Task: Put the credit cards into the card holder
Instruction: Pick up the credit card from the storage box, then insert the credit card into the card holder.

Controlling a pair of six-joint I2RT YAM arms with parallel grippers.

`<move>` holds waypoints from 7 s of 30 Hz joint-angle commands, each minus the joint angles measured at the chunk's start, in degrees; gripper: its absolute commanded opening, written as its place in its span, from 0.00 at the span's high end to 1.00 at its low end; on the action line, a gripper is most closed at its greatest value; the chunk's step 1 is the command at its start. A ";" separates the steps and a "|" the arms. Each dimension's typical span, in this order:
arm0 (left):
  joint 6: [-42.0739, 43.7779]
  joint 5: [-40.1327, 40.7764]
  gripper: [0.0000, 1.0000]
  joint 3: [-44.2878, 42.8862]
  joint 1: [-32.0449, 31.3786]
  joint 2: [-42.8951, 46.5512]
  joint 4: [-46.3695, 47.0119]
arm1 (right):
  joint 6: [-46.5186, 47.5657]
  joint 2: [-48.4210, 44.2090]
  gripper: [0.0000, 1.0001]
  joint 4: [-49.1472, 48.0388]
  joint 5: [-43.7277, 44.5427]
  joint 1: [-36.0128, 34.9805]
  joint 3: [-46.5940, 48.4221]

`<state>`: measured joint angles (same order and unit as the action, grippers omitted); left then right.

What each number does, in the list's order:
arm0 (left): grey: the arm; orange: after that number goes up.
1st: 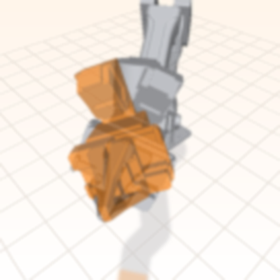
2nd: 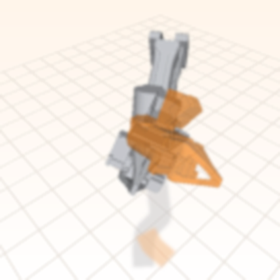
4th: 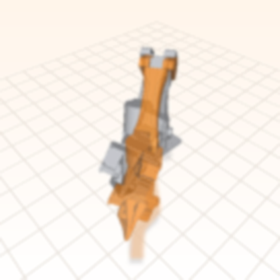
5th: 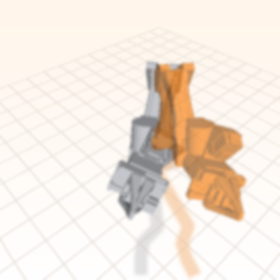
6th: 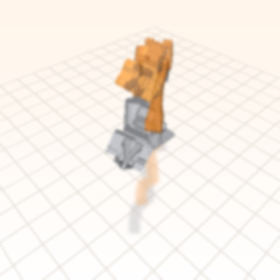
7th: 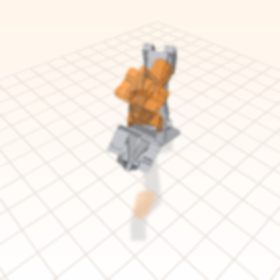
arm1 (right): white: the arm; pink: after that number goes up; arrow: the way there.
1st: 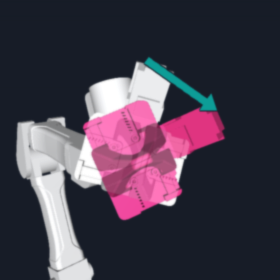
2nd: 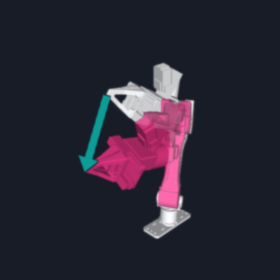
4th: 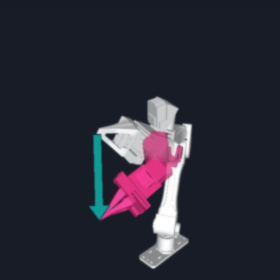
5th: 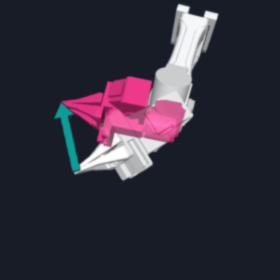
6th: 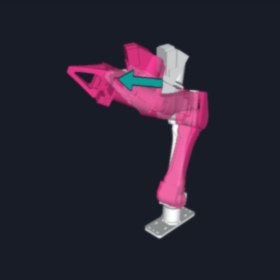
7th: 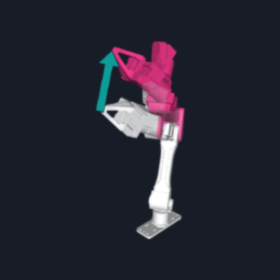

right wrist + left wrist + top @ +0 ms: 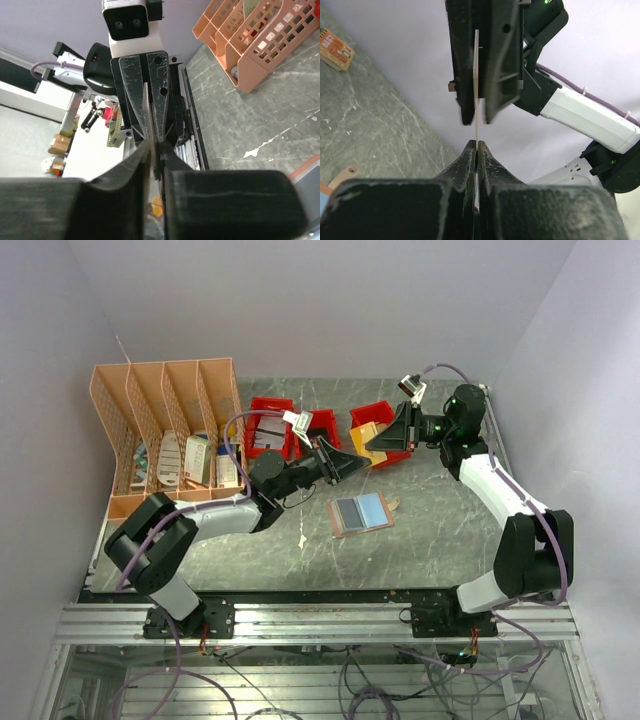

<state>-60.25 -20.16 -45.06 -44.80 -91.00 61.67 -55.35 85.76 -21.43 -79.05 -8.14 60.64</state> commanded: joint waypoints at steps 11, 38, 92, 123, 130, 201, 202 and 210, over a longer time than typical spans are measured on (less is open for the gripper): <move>17.63 -15.40 0.93 4.01 2.68 8.73 -12.87 | 67.44 -0.22 0.15 53.46 -0.30 1.75 15.62; 22.28 -14.53 0.68 3.26 6.03 10.80 -25.50 | 31.07 -4.87 1.00 11.49 -5.95 0.79 -5.48; 18.27 13.28 0.85 8.55 -1.24 -12.89 -29.86 | 68.10 29.64 1.00 50.91 5.53 6.65 4.16; 27.11 5.48 0.85 2.35 2.81 -14.64 -39.29 | 40.38 28.21 1.00 22.14 8.14 5.24 -5.26; 26.93 4.98 0.85 2.26 2.87 -14.88 -38.96 | 39.99 27.57 1.00 21.12 10.36 5.31 -5.82; 26.94 3.90 0.85 0.34 2.89 -15.26 -39.17 | 40.19 27.03 1.00 34.57 30.12 -2.50 -1.16; 26.94 3.90 0.85 0.40 2.90 -15.26 -39.17 | 40.16 26.95 1.00 34.41 30.07 -2.55 -1.41; 26.84 4.01 0.85 0.67 2.88 -15.00 -39.11 | 40.25 25.65 1.00 34.34 29.73 -2.55 -2.82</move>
<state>-35.31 -16.75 -44.56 -42.19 -104.27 26.92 -16.58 111.70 12.23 -51.66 -10.00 59.40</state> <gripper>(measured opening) 0.148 0.007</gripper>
